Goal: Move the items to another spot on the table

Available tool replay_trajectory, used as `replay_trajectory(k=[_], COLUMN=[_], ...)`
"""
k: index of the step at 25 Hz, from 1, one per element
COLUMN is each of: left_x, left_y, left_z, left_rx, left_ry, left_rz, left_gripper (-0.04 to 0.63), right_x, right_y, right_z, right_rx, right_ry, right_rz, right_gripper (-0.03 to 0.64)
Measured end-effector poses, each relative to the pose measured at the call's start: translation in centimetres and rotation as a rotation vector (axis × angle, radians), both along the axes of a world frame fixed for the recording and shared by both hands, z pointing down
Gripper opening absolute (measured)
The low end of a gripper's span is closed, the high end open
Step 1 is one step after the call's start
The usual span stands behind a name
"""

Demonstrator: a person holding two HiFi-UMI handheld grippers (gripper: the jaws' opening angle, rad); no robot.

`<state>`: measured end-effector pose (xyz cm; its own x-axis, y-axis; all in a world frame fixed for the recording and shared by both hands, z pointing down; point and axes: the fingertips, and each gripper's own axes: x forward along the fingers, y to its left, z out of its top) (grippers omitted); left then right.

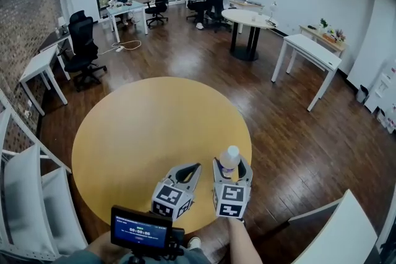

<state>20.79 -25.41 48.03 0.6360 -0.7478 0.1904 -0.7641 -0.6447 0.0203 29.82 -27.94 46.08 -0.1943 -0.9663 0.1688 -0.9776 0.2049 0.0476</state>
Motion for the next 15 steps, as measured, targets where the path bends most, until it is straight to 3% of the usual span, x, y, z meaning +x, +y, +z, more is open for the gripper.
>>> replay_trajectory(k=[15], left_x=[-9.8], left_y=[1.2], left_z=[-2.3], left_rx=[0.047], left_ry=[0.041], left_rz=[-0.132], left_gripper=[0.011], right_x=[-11.0], right_y=[2.0], right_z=[-3.3], right_rx=[0.031], right_ry=[0.032], right_rz=[-0.157], right_gripper=[0.307])
